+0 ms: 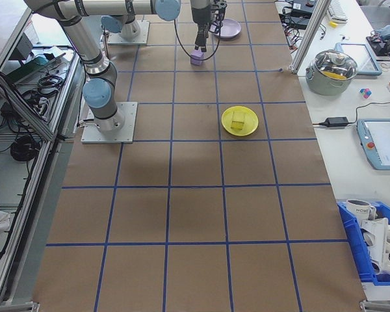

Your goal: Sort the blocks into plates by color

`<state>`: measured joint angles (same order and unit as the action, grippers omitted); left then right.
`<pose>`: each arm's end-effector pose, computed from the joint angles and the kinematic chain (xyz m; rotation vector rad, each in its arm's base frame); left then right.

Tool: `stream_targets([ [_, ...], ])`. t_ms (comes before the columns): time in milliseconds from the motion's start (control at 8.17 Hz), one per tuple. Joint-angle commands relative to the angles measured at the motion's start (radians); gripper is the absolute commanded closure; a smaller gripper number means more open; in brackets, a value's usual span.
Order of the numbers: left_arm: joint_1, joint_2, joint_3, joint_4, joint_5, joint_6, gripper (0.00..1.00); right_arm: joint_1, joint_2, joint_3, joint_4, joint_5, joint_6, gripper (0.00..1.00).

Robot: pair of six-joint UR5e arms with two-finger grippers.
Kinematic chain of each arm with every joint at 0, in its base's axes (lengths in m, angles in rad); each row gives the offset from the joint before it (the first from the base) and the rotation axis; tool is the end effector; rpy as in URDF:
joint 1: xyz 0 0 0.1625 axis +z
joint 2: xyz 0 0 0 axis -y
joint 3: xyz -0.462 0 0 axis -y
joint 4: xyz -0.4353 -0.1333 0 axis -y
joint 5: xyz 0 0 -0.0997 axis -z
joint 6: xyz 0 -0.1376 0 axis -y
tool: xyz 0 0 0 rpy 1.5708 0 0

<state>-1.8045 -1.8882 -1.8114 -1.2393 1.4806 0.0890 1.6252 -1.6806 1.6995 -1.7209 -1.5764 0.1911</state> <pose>-0.2760 -0.5303 0.2150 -0.4742 -3.0107 -0.3557 0.1596 -0.4935 0.4901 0.2140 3.1171 -0.2048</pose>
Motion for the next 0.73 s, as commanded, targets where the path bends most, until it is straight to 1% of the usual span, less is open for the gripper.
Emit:
stream_targets([
  [0,-0.003,-0.025,-0.025,0.011,-0.022,0.001,0.0,-0.001,-0.002,0.002,0.049,-0.004,-0.074,0.0],
  [245,-0.003,-0.041,-0.046,0.037,-0.022,-0.002,0.0,-0.001,-0.007,-0.011,0.127,-0.03,-0.09,0.0],
  [612,-0.003,-0.065,-0.046,0.047,-0.025,-0.006,0.0,-0.001,-0.014,-0.008,0.135,-0.03,-0.094,0.0],
])
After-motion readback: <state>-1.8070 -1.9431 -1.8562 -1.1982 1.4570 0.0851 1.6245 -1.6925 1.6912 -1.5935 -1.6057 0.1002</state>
